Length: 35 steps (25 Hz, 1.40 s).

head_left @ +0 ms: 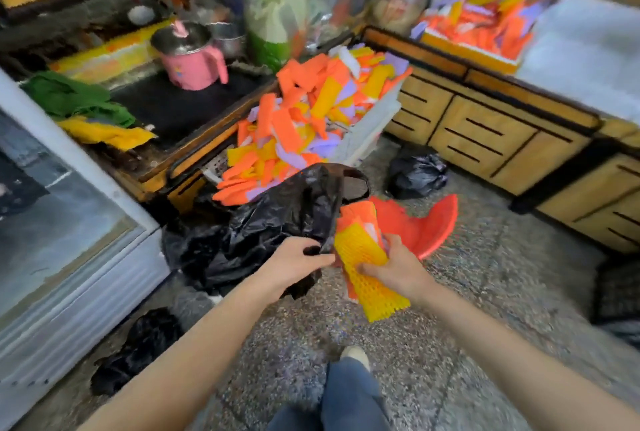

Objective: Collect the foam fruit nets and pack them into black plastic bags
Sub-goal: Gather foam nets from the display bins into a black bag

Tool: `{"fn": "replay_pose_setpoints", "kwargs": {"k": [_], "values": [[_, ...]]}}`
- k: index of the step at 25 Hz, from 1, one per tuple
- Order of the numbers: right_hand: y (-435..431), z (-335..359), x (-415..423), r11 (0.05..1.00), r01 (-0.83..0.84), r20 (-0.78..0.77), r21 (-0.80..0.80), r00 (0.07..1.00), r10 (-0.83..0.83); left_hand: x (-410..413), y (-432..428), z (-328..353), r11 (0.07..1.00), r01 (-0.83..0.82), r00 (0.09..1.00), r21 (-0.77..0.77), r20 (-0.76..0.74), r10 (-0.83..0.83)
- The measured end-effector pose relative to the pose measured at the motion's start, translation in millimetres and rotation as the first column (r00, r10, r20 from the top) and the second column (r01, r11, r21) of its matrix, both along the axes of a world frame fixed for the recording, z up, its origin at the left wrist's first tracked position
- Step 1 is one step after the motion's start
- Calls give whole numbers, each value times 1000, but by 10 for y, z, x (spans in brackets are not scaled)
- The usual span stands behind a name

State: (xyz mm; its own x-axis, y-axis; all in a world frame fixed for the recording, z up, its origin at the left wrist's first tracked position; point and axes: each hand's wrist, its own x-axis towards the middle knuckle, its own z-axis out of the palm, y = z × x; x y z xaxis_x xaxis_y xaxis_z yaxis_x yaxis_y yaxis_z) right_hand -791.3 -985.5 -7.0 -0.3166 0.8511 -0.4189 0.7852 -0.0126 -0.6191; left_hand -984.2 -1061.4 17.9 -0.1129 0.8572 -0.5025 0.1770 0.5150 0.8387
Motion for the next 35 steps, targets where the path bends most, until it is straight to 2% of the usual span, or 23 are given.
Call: {"fn": "replay_pose_setpoints", "kwargs": {"k": [1,3,6,10,13,17,20,22,23,26,27,28,29,31,33,35], "values": [[27,21,192,998,56,-7,13,998,-56,151,132,-4,994,105,991,35,-83,-102],[66,80,549,992,123,-5,29,992,-123,481,389,96,985,153,979,83,-147,-140],[143,140,1151,990,129,41,55,991,-131,1042,778,294,985,100,991,142,-105,-86],[310,176,1975,997,59,230,42,971,-67,1817,1365,427,970,81,997,228,-17,-79],[598,323,2684,992,118,304,44,944,-125,2442,1835,412,963,123,992,238,8,-129],[1114,550,3704,946,322,225,46,919,-324,3345,2333,413,920,289,956,266,-33,-290],[1433,541,4201,877,479,148,27,866,-478,3869,2655,498,871,418,908,260,-84,-410],[1691,433,4466,774,633,65,-5,773,-631,4125,2887,535,847,456,890,274,-117,-441],[1831,387,4564,694,718,-19,-59,694,-719,4215,2983,558,836,468,884,286,-144,-445],[2288,331,4732,364,878,-264,-312,288,-920,4447,3283,557,810,503,864,301,-185,-468],[2440,309,4744,286,894,-299,-345,185,-936,4534,3390,562,803,509,861,309,-180,-476],[2582,294,4727,239,909,-303,-340,134,-943,4621,3495,561,804,502,864,319,-148,-481],[2728,264,4700,221,925,-283,-308,132,-950,4711,3612,567,812,486,872,324,-109,-478],[2993,201,4661,266,947,-154,-181,240,-958,4876,3883,586,842,441,888,310,-14,-459],[3234,198,4710,410,906,38,-103,415,-909,5006,4191,591,872,400,895,284,84,-438],[3476,248,4848,599,788,158,-143,615,-772,5098,4502,613,902,357,898,243,176,-403]]}}
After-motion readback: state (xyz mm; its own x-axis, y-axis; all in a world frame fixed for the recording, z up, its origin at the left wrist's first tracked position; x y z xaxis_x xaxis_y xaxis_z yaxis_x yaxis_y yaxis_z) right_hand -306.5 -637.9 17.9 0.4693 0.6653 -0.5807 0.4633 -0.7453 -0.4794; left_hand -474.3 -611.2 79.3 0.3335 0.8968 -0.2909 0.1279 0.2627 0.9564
